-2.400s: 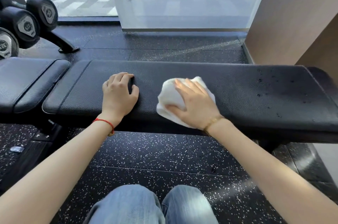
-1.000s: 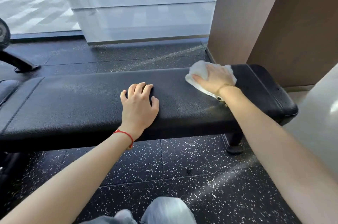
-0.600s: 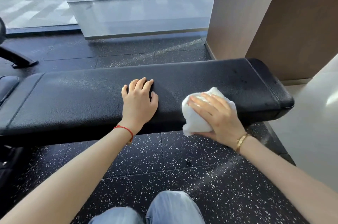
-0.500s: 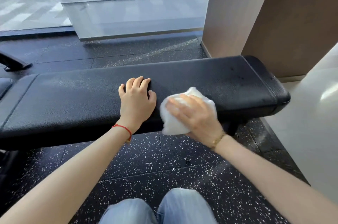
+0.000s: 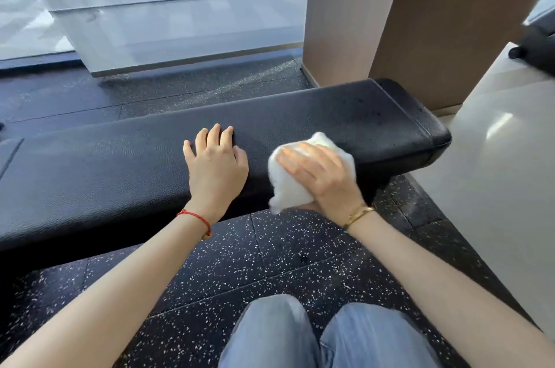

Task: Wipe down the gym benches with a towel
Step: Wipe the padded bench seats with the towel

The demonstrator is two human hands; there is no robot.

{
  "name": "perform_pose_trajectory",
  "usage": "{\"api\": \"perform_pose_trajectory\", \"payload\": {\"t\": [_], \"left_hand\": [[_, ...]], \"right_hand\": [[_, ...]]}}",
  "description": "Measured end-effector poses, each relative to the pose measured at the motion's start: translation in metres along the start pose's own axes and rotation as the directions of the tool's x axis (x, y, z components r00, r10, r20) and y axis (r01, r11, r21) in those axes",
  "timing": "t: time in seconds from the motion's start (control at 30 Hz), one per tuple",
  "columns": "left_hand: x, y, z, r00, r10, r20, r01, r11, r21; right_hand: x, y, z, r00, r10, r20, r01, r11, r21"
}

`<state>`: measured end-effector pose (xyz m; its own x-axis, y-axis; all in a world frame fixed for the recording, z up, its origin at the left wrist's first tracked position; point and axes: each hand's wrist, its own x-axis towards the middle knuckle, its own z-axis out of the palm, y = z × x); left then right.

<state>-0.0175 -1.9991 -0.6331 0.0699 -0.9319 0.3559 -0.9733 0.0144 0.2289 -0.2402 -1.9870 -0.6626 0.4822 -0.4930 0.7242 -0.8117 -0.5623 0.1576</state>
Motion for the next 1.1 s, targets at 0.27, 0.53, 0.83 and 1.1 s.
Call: {"api": "perform_pose_trajectory", "payload": {"t": [0.27,0.53,0.83,1.1], "left_hand": [[-0.003,-0.001,-0.002,1.0,0.002,0.002,-0.002,1.0,-0.006],[-0.001,0.008,-0.004,0.999,-0.044,0.001,0.044,0.999,0.014],[0.008,0.064,0.012,0.988,-0.154,0.012,0.154,0.987,-0.035],[0.02,0.103,0.029,0.956,-0.292,-0.029,0.293,0.955,0.035]], "right_hand": [[-0.014,0.044,-0.024,0.98,0.047,0.193,-0.066,0.994,0.091],[-0.015,0.021,-0.012,0.975,0.193,0.108,-0.208,0.967,0.145],[-0.045,0.103,-0.029,0.985,0.152,0.077,-0.157,0.985,0.066],[-0.019,0.124,-0.028,0.967,0.195,0.166,-0.228,0.952,0.204]]}}
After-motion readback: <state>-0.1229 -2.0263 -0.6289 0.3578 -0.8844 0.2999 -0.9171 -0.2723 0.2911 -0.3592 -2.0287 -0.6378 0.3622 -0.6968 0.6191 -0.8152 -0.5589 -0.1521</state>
